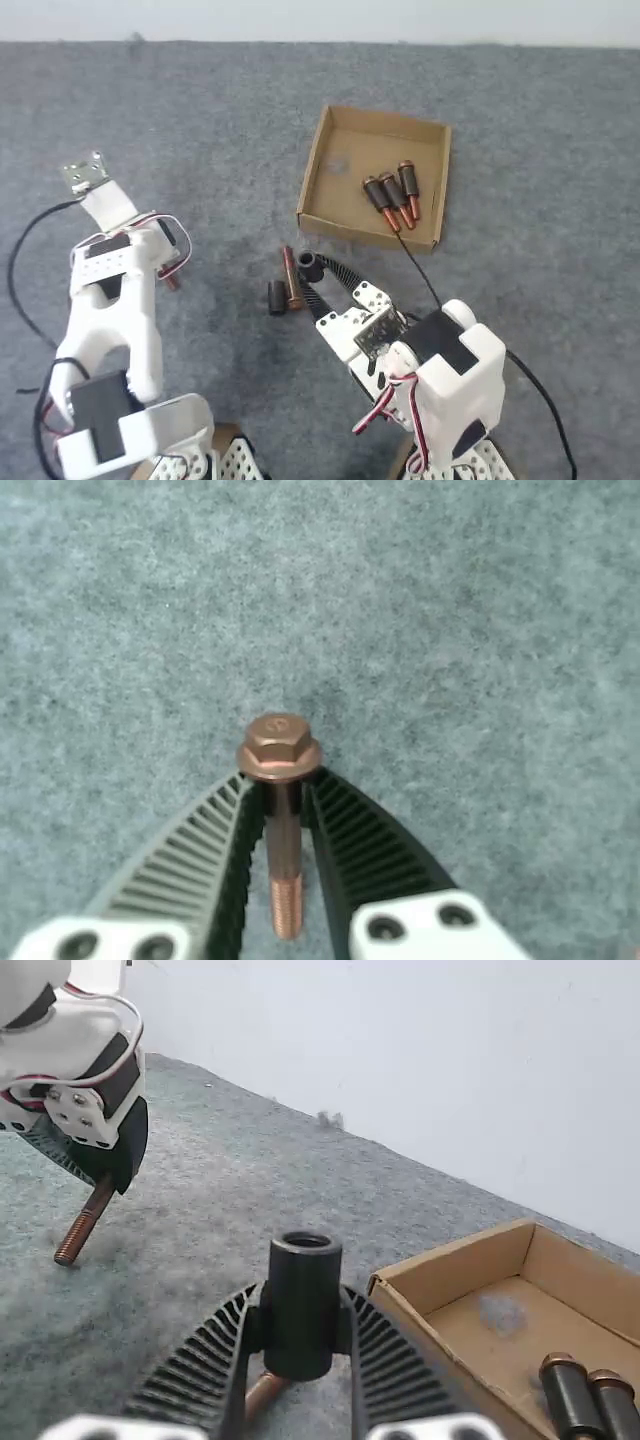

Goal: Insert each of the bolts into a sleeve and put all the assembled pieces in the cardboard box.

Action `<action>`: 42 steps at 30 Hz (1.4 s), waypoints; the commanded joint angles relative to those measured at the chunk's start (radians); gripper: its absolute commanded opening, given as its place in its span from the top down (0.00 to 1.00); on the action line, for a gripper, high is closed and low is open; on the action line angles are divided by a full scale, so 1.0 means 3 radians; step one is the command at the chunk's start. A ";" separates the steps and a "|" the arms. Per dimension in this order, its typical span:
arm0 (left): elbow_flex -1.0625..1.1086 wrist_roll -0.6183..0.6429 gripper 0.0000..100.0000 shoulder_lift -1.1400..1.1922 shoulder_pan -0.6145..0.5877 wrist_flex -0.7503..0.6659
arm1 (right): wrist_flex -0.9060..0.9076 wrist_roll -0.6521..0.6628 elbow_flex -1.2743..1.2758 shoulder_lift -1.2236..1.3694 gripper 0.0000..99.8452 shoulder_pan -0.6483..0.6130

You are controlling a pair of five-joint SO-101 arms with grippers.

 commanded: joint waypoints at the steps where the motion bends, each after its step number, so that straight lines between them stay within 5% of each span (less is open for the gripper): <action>1: -0.0197 -0.0026 0.99 -0.0036 0.0031 -0.0092 | -0.0110 0.0051 0.0087 -0.0054 0.99 -0.0033; 12: -0.0483 0.0005 0.99 -0.0302 0.0113 -0.0066 | -0.0110 0.0041 0.0066 -0.0028 0.99 -0.0033; 22: -0.0064 0.0000 0.99 -0.1616 0.1105 0.0164 | -0.0110 0.0046 0.0072 -0.0023 0.99 -0.0023; 35: 0.1056 0.0005 0.99 -0.2409 0.1672 -0.1386 | -0.0105 0.0026 0.0066 -0.0023 0.99 -0.0028; 42: 0.1322 0.0302 0.99 -0.3023 0.2138 -0.1074 | 0.0095 0.0020 -0.0072 -0.0018 0.99 -0.0028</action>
